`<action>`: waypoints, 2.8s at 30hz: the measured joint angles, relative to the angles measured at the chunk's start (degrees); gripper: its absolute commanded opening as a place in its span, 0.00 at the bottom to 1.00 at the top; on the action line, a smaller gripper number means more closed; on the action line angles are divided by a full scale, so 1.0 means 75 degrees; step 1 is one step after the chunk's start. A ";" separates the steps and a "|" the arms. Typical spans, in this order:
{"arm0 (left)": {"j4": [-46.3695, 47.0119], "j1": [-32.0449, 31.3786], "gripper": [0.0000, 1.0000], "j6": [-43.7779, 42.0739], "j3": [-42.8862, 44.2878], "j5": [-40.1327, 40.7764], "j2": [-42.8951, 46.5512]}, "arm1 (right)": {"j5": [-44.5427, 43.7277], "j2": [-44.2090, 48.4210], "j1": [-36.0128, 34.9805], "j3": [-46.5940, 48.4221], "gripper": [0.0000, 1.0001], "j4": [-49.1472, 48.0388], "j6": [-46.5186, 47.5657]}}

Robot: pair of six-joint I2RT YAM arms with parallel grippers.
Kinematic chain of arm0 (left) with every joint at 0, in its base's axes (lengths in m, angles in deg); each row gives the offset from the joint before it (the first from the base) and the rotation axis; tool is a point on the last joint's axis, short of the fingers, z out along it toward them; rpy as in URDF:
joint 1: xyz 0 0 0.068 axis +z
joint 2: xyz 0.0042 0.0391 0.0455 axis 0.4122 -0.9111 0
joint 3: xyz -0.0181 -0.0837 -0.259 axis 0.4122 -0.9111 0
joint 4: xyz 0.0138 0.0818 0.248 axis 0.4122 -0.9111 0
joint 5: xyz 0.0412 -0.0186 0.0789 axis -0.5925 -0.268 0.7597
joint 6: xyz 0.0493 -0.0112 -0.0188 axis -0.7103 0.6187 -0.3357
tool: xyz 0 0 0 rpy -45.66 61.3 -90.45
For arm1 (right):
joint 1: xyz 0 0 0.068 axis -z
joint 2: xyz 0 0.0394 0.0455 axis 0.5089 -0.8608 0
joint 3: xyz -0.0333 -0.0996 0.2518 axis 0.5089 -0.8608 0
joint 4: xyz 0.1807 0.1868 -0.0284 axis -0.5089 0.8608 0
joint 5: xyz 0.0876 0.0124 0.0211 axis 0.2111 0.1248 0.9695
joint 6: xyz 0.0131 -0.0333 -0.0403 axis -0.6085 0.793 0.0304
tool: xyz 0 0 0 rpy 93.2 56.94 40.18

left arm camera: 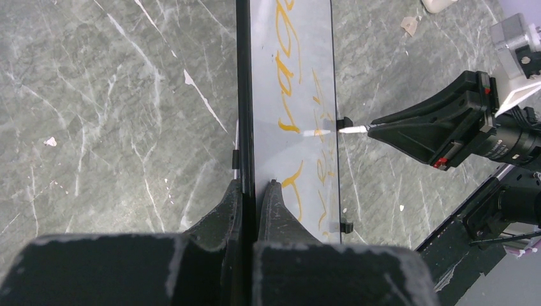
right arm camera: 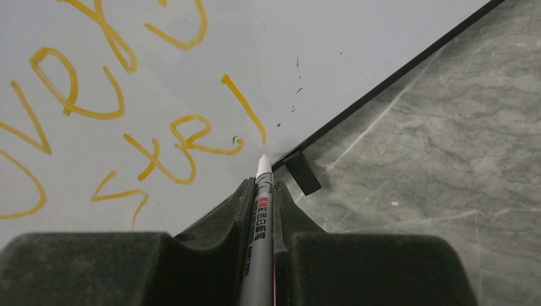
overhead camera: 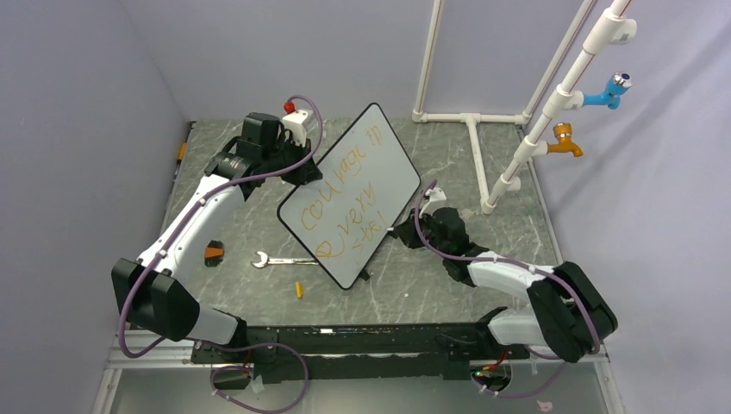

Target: Write a sentence on the whiteboard

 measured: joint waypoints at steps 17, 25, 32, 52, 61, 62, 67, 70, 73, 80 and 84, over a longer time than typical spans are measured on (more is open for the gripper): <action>0.0000 -0.0006 0.00 -0.0003 0.0000 0.0000 0.0006 | -0.0003 0.0554 -0.0006 0.0755 0.00 0.0784 0.0178; 0.0000 -0.0012 0.00 0.0000 0.0000 0.0000 0.0006 | 0.0044 0.0006 -0.0009 0.1093 0.00 0.0726 0.0172; 0.0000 -0.0012 0.00 -0.0003 0.0000 0.0000 0.0009 | 0.0076 -0.0318 -0.0006 0.1239 0.00 0.0627 0.0169; -0.0079 0.0003 0.00 0.0085 0.0000 0.0125 0.0012 | -0.0003 -0.0772 0.0050 0.1658 0.00 0.0501 0.0201; -0.0105 0.0006 0.00 0.0122 0.0000 0.0181 0.0012 | -0.0178 -0.1005 0.0166 0.1731 0.00 0.0283 0.0198; -0.0108 0.0006 0.00 0.0122 0.0000 0.0184 0.0012 | -0.0192 -0.1011 0.0172 0.1728 0.00 0.0271 0.0198; -0.0111 0.0006 0.00 0.0122 0.0000 0.0189 0.0012 | -0.0201 -0.1020 0.0178 0.1728 0.00 0.0262 0.0192; -0.0111 0.0006 0.00 0.0122 0.0000 0.0192 0.0012 | -0.0198 -0.1020 0.0181 0.1699 0.00 0.0227 0.0175; -0.0114 0.0006 0.00 0.0122 0.0000 0.0198 0.0012 | -0.0198 -0.1020 0.0181 0.1617 0.00 0.0102 0.0154; -0.0122 0.0006 0.00 0.0131 0.0000 0.0221 0.0012 | -0.0201 -0.1003 0.0213 0.1405 0.00 0.0006 0.0105; -0.0128 0.0006 0.00 0.0131 0.0000 0.0224 0.0015 | -0.0192 -0.0968 0.0219 0.1349 0.00 -0.0003 0.0061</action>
